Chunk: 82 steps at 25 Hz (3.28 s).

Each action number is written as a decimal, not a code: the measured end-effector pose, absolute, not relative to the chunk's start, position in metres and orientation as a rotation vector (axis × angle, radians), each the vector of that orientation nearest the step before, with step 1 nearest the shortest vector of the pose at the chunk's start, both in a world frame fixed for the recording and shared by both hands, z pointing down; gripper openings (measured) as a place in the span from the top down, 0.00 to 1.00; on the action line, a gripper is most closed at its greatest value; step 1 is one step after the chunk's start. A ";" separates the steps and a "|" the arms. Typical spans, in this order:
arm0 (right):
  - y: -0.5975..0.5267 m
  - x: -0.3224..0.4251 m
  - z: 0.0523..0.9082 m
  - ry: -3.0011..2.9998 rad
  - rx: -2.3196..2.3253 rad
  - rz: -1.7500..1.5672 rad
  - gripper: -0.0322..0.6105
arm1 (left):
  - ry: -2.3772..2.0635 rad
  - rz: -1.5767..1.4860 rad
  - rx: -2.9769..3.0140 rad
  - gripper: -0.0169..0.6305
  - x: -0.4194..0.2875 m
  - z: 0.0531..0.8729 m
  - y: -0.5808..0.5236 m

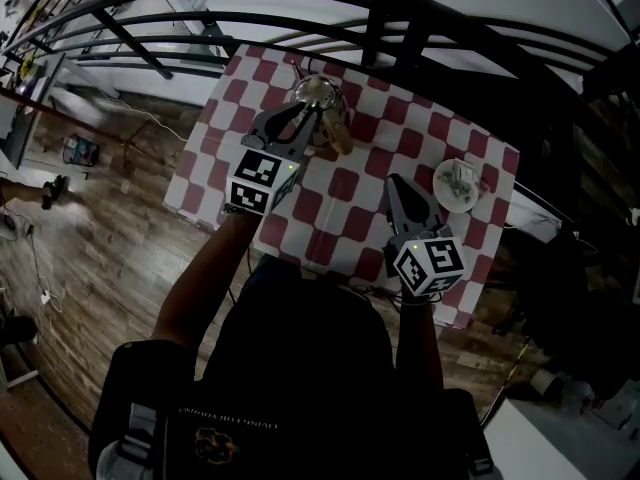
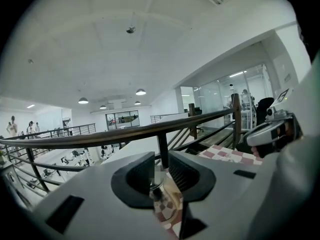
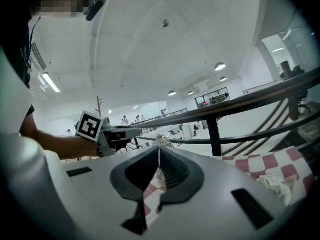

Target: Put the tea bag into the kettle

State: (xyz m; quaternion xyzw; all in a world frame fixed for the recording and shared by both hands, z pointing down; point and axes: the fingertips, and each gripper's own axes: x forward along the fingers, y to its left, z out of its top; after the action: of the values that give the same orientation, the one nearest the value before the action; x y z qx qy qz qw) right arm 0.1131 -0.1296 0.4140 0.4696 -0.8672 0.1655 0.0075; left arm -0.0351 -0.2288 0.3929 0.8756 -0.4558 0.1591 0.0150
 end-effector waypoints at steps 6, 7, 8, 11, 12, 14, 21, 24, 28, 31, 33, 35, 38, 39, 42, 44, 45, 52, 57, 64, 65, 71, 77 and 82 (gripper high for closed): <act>-0.136 0.116 0.421 -2.675 1.533 0.564 0.92 | -1.396 0.581 2.680 0.75 -0.040 0.415 -0.261; -0.138 0.115 0.422 -2.667 1.540 0.568 0.92 | -1.390 0.590 2.679 0.74 -0.041 0.418 -0.267; -0.141 0.115 0.423 -2.658 1.549 0.573 0.92 | -1.382 0.598 2.677 0.74 -0.041 0.421 -0.272; -0.148 0.118 0.427 -2.633 1.591 0.586 0.92 | -1.358 0.608 2.669 0.73 -0.043 0.432 -0.285; -0.150 0.119 0.428 -2.627 1.602 0.588 0.92 | -1.353 0.607 2.665 0.73 -0.044 0.435 -0.288; -0.155 0.118 0.429 -2.611 1.617 0.592 0.92 | -1.340 0.604 2.660 0.73 -0.046 0.439 -0.295; -0.166 0.107 0.439 -2.559 1.652 0.628 0.92 | -1.254 0.614 2.672 0.72 -0.042 0.450 -0.311; -0.170 0.105 0.441 -2.548 1.660 0.633 0.92 | -1.228 0.605 2.678 0.72 -0.040 0.452 -0.316; -0.173 0.105 0.443 -2.534 1.673 0.642 0.92 | -1.220 0.596 2.685 0.72 -0.039 0.454 -0.321; -0.173 0.105 0.443 -2.531 1.682 0.642 0.92 | -1.220 0.598 2.707 0.81 -0.038 0.453 -0.319; -0.174 0.105 0.444 -2.533 1.680 0.642 0.92 | -1.217 0.591 2.713 0.82 -0.038 0.452 -0.318; -0.174 0.105 0.443 -2.537 1.681 0.638 0.92 | -1.218 0.576 2.717 0.82 -0.039 0.449 -0.316; -0.175 0.106 0.441 -2.539 1.681 0.631 0.92 | -1.233 0.550 2.724 0.82 -0.043 0.441 -0.312; -0.175 0.107 0.441 -2.539 1.681 0.628 0.92 | -1.239 0.535 2.728 0.82 -0.044 0.436 -0.310; -0.174 0.110 0.441 -2.539 1.682 0.620 0.92 | -1.250 0.488 2.745 0.82 -0.044 0.418 -0.301; -0.172 0.114 0.442 -2.531 1.683 0.613 0.92 | -1.250 0.467 2.756 0.82 -0.044 0.410 -0.291; -0.171 0.116 0.444 -2.523 1.685 0.609 0.92 | -1.247 0.458 2.763 0.82 -0.043 0.407 -0.285; -0.162 0.154 0.467 -2.368 1.748 0.551 0.92 | -1.125 0.437 2.768 0.82 -0.022 0.409 -0.226; -0.156 0.198 0.494 -2.169 1.819 0.492 0.92 | -0.974 0.415 2.809 0.82 0.012 0.423 -0.182; -0.154 0.262 0.534 -1.867 1.863 0.387 0.92 | -0.800 0.486 2.860 0.82 0.055 0.448 -0.154; -0.156 0.269 0.540 -1.840 1.859 0.396 0.90 | -0.783 0.494 2.870 0.82 0.060 0.450 -0.152; -0.172 0.298 0.574 -1.767 1.816 0.448 0.80 | -0.724 0.543 2.894 0.82 0.086 0.463 -0.154; -0.192 0.305 0.601 -1.759 1.773 0.495 0.80 | -0.705 0.596 2.886 0.82 0.106 0.487 -0.168; -0.197 0.313 0.618 -1.732 1.764 0.527 0.80 | -0.686 0.645 2.859 0.82 0.117 0.507 -0.174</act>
State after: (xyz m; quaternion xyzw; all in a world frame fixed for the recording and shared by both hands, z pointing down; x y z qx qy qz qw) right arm 0.3125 -0.1969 0.6180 0.6653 -0.6532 0.1987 0.3020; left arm 0.1169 -0.1736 0.5074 0.9477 -0.2275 0.2139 0.0655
